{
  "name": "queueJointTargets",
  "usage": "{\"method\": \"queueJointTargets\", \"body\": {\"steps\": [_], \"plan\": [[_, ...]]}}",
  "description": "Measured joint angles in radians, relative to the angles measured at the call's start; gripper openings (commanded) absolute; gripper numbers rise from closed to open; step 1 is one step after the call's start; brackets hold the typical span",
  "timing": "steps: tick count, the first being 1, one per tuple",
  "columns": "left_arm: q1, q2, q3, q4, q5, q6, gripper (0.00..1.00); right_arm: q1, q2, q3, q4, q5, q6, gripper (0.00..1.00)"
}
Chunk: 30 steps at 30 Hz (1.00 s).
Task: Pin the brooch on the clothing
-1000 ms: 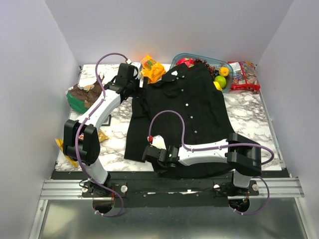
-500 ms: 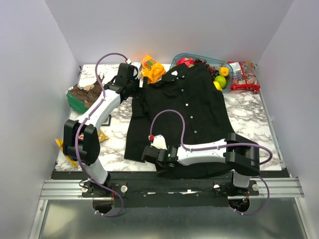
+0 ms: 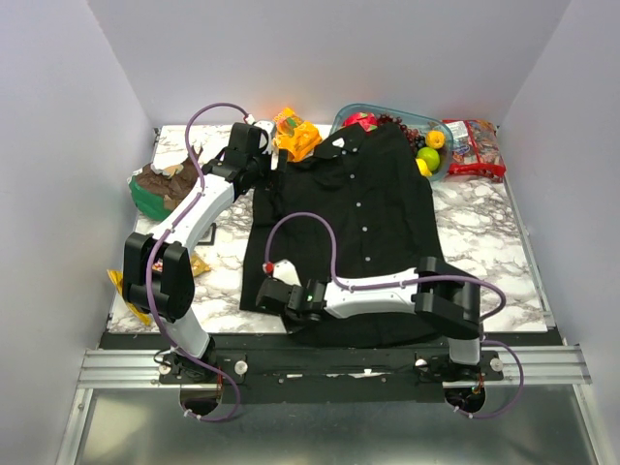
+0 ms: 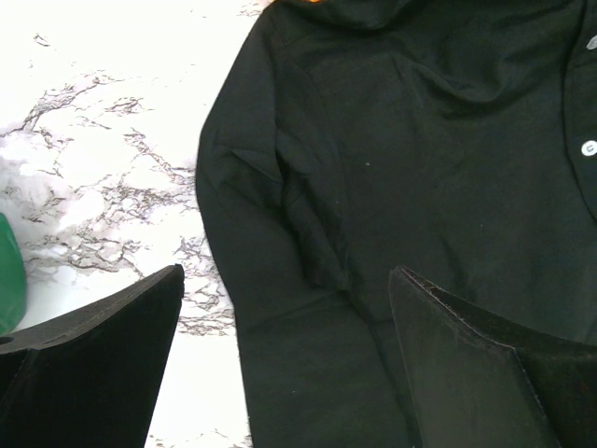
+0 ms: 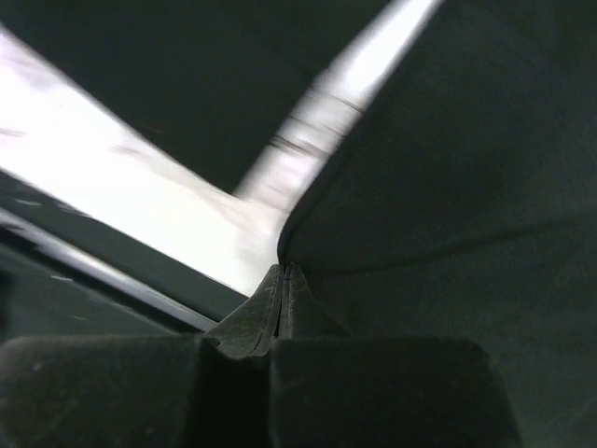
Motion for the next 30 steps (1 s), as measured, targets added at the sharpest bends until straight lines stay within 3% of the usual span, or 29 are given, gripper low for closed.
{"method": "queueJointTargets", "body": {"steps": [7, 12, 15, 16, 19, 24, 28, 30], "plan": [[0.0, 0.0, 0.0, 0.0, -0.008, 0.01, 0.99, 0.0, 0.119, 0.132, 0.145, -0.128, -0.116, 0.01], [0.0, 0.0, 0.0, 0.0, -0.02, 0.017, 0.99, 0.0, 0.12, 0.134, 0.199, -0.167, -0.159, 0.02], [0.0, 0.0, 0.0, -0.001, -0.023, 0.018, 0.99, 0.0, 0.069, 0.091, 0.225, -0.172, -0.176, 0.22], [0.0, 0.0, 0.0, -0.001, -0.023, 0.019, 0.99, 0.0, 0.039, 0.072, 0.227, -0.171, -0.178, 0.43], [0.0, 0.0, 0.0, -0.002, -0.024, 0.019, 0.99, 0.0, -0.09, -0.002, 0.235, -0.154, -0.183, 0.67], [0.0, 0.0, 0.0, -0.005, -0.026, 0.018, 0.99, -0.069, -0.409, -0.174, 0.253, -0.129, -0.179, 0.84], [0.0, 0.0, 0.0, -0.006, -0.023, 0.017, 0.99, -0.314, -0.66, -0.344, 0.274, -0.117, -0.178, 0.98], [0.0, 0.0, 0.0, -0.005, -0.021, 0.014, 0.99, -0.484, -0.758, -0.429, 0.275, -0.119, -0.184, 1.0]]}}
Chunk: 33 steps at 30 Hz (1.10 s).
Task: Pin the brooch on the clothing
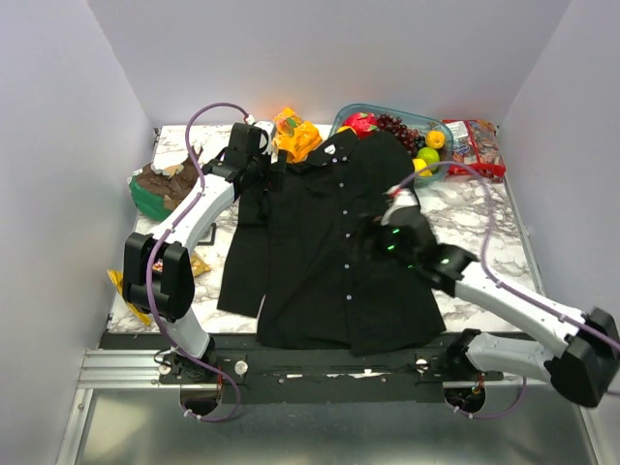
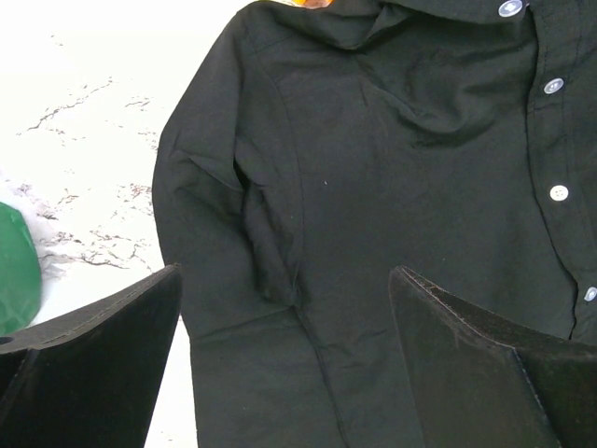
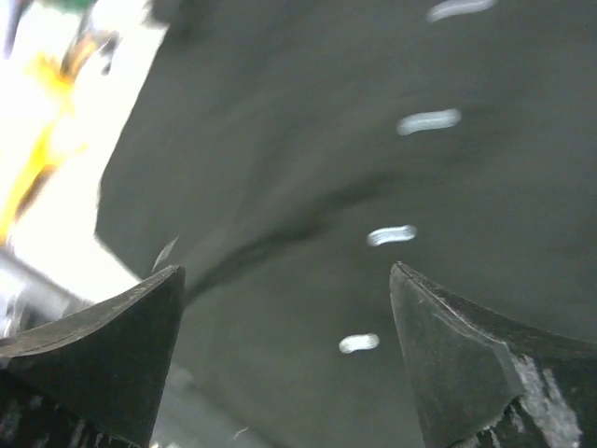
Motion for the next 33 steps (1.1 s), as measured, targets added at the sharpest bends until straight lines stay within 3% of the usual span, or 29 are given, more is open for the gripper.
{"method": "queueJointTargets", "body": {"steps": [5, 7, 10, 20, 33], "plan": [[0.0, 0.0, 0.0, 0.0, 0.014, -0.006, 0.99, -0.42, -0.112, -0.14, 0.045, -0.107, -0.034, 1.0], [0.0, 0.0, 0.0, 0.0, 0.022, -0.008, 0.99, -0.574, -0.084, -0.158, 0.084, -0.184, -0.046, 0.99], [0.0, 0.0, 0.0, 0.0, 0.031, -0.013, 0.99, -0.704, 0.007, -0.157, 0.146, -0.28, -0.061, 0.98], [0.0, 0.0, 0.0, 0.0, 0.04, -0.019, 0.99, -0.894, 0.244, -0.135, 0.295, -0.463, -0.085, 0.97], [0.0, 0.001, 0.002, 0.0, 0.049, -0.02, 0.99, -0.95, 0.479, -0.006, 0.402, -0.572, -0.098, 0.92]]}}
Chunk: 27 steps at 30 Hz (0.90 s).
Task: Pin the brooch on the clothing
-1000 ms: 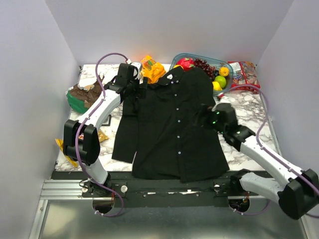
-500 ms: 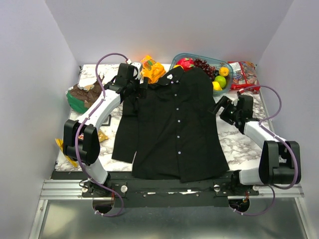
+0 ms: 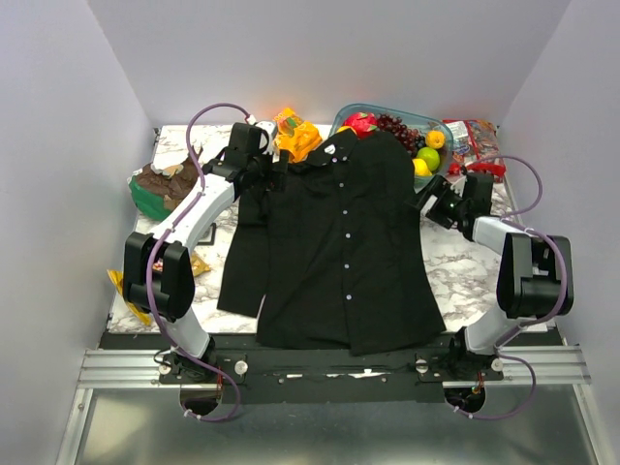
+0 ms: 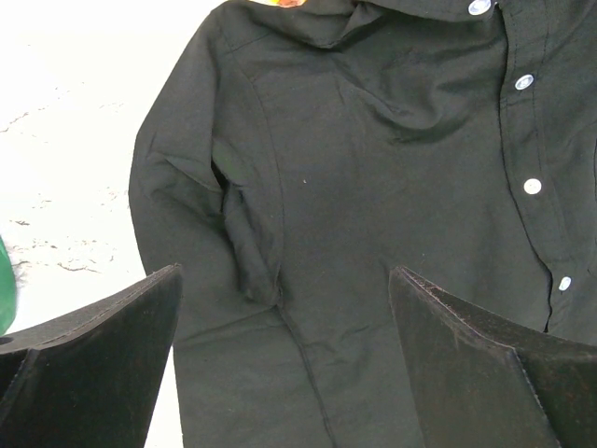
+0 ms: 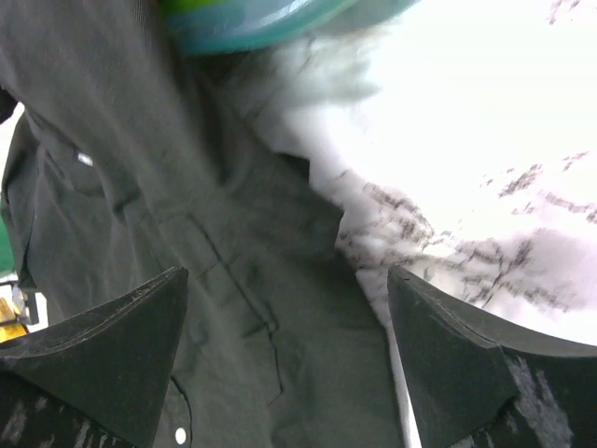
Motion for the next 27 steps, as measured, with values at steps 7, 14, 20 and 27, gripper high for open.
{"method": "queueJointTargets", "body": {"steps": [7, 14, 20, 27], "plan": [[0.0, 0.017, 0.009, -0.001, 0.0, 0.0, 0.99, -0.008, 0.085, 0.082, 0.023, -0.068, -0.02, 0.81], [0.0, 0.031, 0.011, -0.001, 0.0, 0.0, 0.99, -0.008, 0.135, 0.093, 0.045, -0.147, -0.041, 0.43], [0.0, 0.035, 0.013, -0.002, 0.001, 0.0, 0.99, 0.003, 0.113, 0.085, 0.05, -0.174, -0.079, 0.01], [0.0, 0.035, 0.014, -0.002, 0.01, -0.003, 0.99, 0.274, -0.054, 0.076, 0.002, -0.045, -0.142, 0.01]]}}
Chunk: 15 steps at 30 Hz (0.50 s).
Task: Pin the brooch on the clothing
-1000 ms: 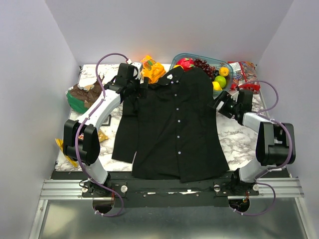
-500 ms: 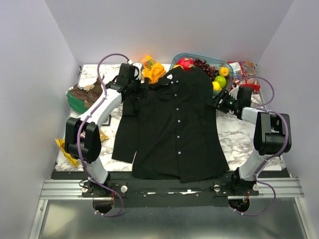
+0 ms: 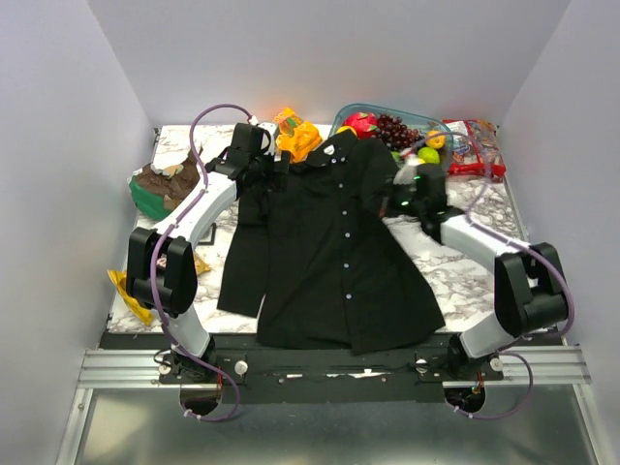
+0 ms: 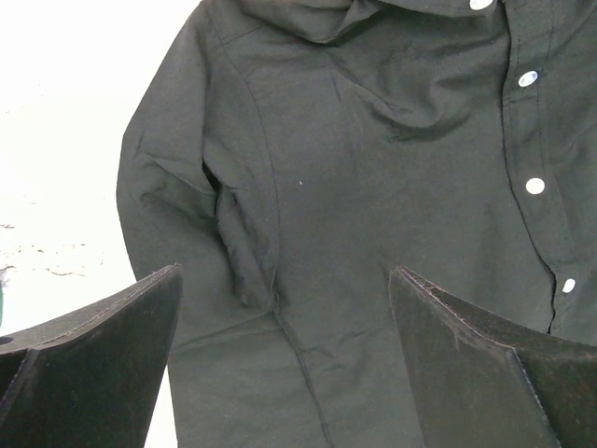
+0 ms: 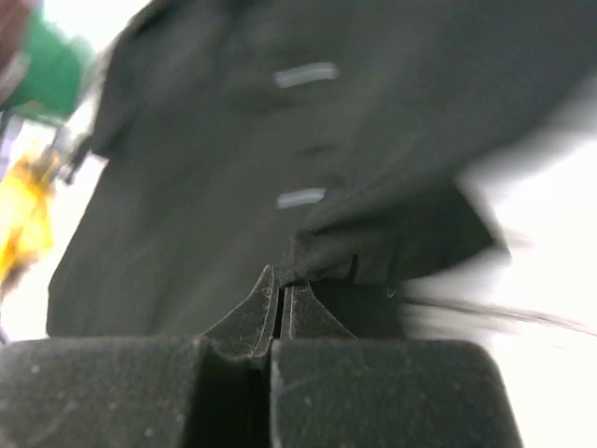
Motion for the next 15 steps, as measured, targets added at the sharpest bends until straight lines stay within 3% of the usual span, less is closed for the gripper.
{"method": "queueJointTargets", "body": {"steps": [4, 7, 8, 11, 15], "plan": [[0.005, 0.0, 0.0, 0.0, 0.0, 0.0, 0.99, 0.327, -0.042, 0.002, 0.033, 0.108, 0.025, 0.02], [0.024, 0.0, 0.0, 0.0, 0.015, -0.004, 0.99, 0.53, 0.011, 0.037, 0.05, 0.167, 0.068, 0.24], [0.034, 0.0, 0.0, 0.0, 0.018, -0.005, 0.99, 0.582, 0.04, 0.063, 0.045, 0.19, 0.075, 0.44], [0.089, 0.0, 0.0, 0.0, 0.029, -0.018, 0.99, 0.708, 0.114, 0.146, 0.029, 0.24, 0.098, 0.73], [0.136, 0.0, 0.0, 0.002, 0.043, -0.03, 0.99, 0.782, 0.061, 0.141, 0.013, 0.271, 0.115, 0.93]]}}
